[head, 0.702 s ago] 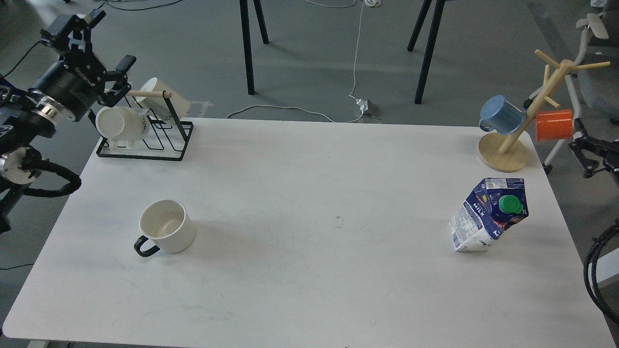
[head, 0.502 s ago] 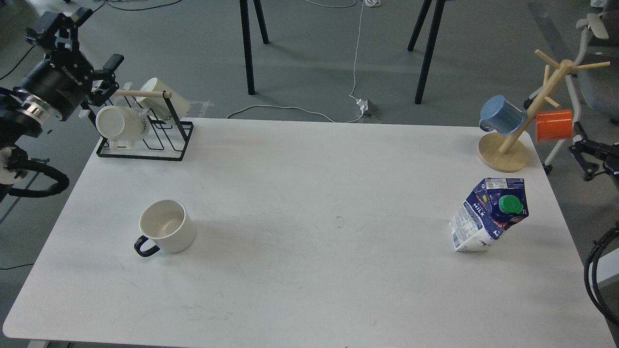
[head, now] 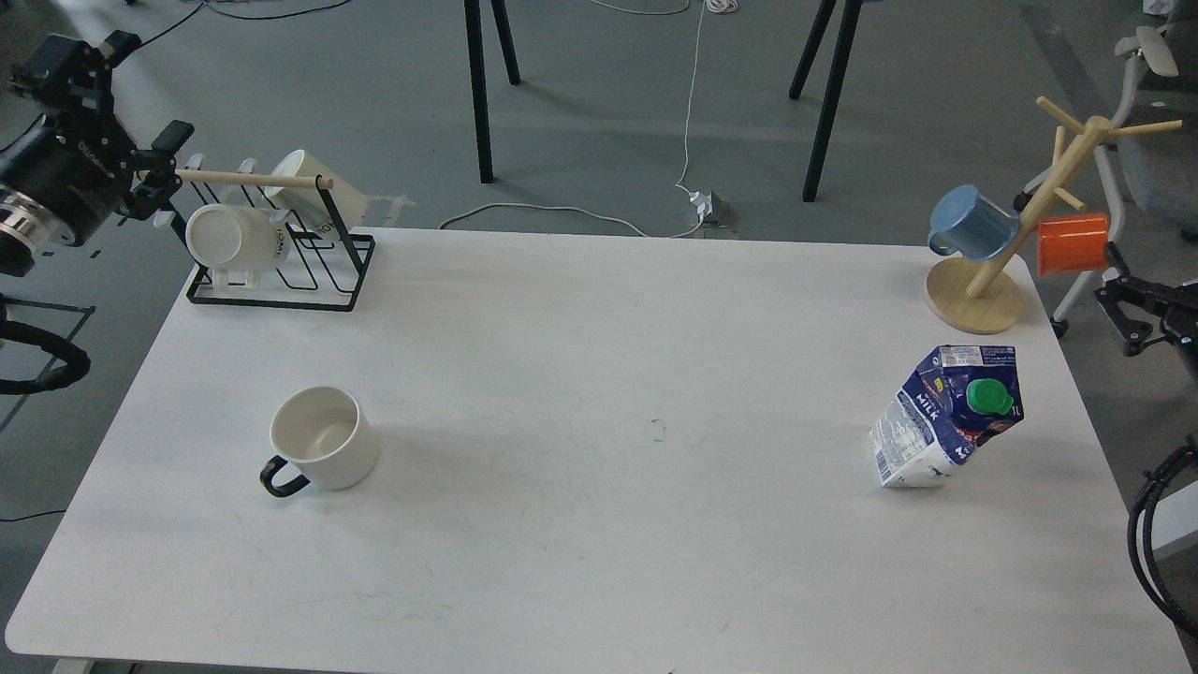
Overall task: Place cup and milk with both arms
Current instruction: 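Lower the left gripper from the rack area toward the white mug, then reach the left gripper to the white mug rim and grasp it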
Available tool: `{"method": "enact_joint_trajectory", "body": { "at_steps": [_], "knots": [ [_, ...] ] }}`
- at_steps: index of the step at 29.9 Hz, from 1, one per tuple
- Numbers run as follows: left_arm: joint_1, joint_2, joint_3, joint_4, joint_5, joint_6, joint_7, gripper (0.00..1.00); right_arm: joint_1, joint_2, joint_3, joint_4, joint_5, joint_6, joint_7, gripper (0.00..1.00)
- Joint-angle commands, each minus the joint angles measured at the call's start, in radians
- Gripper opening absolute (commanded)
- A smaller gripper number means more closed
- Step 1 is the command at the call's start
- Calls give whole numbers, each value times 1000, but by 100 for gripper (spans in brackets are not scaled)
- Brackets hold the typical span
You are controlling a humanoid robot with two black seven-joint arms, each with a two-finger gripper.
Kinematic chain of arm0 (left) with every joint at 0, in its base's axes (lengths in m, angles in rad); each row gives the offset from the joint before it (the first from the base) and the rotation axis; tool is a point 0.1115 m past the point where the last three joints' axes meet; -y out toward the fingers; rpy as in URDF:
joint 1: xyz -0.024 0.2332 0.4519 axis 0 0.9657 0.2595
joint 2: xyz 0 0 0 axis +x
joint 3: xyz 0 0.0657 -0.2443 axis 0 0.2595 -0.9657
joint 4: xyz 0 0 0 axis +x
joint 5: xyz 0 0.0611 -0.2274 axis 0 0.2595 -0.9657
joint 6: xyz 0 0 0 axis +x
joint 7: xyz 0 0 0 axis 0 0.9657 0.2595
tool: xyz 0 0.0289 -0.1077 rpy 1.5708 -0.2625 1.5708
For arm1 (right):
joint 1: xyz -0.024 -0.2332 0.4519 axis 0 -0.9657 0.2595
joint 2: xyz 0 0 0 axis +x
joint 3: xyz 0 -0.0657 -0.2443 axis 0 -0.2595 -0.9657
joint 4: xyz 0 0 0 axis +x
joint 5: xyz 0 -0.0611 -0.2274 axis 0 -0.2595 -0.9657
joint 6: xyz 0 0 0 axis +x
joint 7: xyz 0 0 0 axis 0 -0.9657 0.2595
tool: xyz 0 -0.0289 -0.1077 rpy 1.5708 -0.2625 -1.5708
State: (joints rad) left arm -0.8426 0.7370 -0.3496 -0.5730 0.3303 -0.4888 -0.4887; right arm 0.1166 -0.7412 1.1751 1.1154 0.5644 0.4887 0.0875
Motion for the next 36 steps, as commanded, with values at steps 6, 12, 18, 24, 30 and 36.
{"method": "enact_joint_trajectory", "body": {
  "at_steps": [6, 12, 18, 24, 30, 36],
  "knots": [
    [2, -2, 4, -10, 766, 0, 0, 99, -14, 2, -2, -2, 0, 0, 0, 98],
    [14, 5, 4, -71, 894, 0, 0, 99, -29, 2, 1, -3, 0, 0, 1, 98],
    [39, 67, 6, -168, 964, 0, 0, 99, -43, 0, 5, -11, 0, 0, 1, 98],
    [83, 105, 6, -185, 1056, 0, 0, 99, -46, 2, 1, -11, 0, 0, 1, 98],
    [184, 110, 6, -226, 1206, 0, 0, 99, -48, 3, 1, -11, 0, 0, 1, 98],
    [209, 102, 6, -237, 1224, 4, 0, 99, -49, 3, 0, -11, 0, 0, 1, 98]
  ]
}}
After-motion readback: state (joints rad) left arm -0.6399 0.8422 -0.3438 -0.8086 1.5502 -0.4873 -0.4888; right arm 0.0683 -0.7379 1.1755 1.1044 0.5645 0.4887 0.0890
